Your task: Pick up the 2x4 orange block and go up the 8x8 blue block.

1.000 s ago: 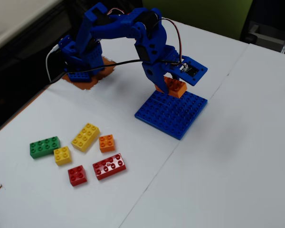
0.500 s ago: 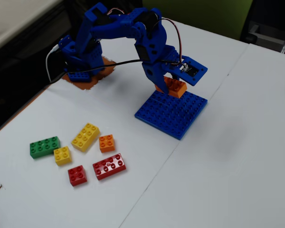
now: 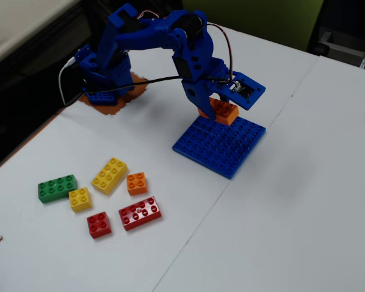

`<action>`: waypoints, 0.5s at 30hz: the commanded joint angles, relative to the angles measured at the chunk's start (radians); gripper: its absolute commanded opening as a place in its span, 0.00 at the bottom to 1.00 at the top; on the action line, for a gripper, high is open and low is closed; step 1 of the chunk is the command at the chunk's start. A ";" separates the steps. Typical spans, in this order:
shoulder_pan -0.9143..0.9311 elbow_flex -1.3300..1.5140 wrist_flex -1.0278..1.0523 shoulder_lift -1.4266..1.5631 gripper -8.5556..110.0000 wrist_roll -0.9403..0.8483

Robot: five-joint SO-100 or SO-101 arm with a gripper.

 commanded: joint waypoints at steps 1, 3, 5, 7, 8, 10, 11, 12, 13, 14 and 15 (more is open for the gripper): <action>-0.011 -0.043 0.003 0.023 0.07 0.002; -0.011 -0.043 0.006 0.023 0.07 -0.002; -0.011 -0.043 0.008 0.025 0.07 -0.003; -0.011 -0.043 0.009 0.025 0.07 -0.003; -0.011 -0.043 0.009 0.025 0.07 -0.003; -0.011 -0.043 0.009 0.025 0.07 -0.003; -0.011 -0.043 0.009 0.025 0.07 -0.003; -0.011 -0.043 0.011 0.025 0.07 -0.003; -0.011 -0.043 0.011 0.025 0.07 -0.003; -0.011 -0.043 0.011 0.025 0.07 -0.003; -0.011 -0.043 0.011 0.025 0.07 -0.003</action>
